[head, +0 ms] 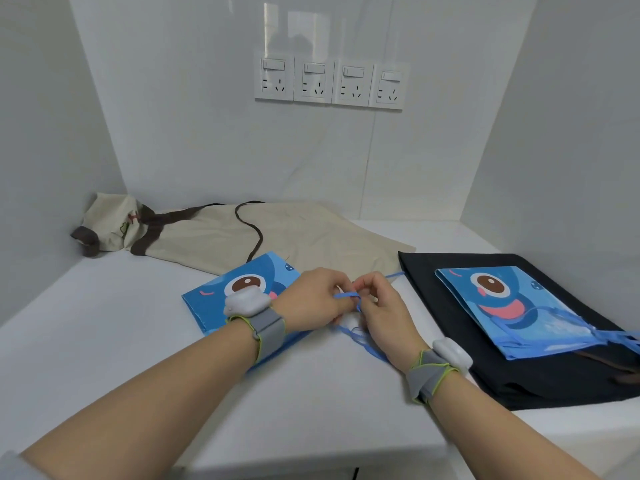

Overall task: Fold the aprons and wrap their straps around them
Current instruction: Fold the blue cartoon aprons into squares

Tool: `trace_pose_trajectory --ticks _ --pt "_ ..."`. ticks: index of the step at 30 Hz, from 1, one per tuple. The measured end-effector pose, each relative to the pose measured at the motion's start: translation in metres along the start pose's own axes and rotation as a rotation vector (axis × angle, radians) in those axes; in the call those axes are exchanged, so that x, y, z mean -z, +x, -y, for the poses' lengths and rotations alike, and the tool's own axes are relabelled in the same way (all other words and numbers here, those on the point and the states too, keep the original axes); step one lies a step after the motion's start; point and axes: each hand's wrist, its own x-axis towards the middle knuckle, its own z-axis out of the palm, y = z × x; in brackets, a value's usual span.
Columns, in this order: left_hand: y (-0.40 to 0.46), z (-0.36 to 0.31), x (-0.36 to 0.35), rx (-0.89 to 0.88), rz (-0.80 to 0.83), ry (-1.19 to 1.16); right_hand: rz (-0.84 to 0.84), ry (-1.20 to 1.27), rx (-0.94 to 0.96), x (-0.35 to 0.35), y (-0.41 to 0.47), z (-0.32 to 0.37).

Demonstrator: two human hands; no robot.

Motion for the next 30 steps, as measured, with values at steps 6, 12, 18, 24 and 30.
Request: trace_pose_trajectory --ticks 6,12,18,24,30 --pt "0.007 0.009 0.027 -0.025 -0.111 -0.191 0.048 0.055 -0.001 -0.002 0.000 0.004" --pt "0.015 0.006 0.016 0.053 -0.096 -0.240 0.069 0.220 -0.034 0.005 0.001 0.003" --pt "0.014 0.010 0.000 -0.021 -0.049 0.126 0.028 0.359 -0.089 0.008 0.004 0.004" --pt "0.012 0.019 -0.016 -0.061 -0.020 0.240 0.013 0.391 -0.095 0.009 0.003 0.003" --pt "0.006 0.001 0.007 -0.067 -0.121 -0.080 -0.017 0.401 -0.090 0.006 0.003 0.006"
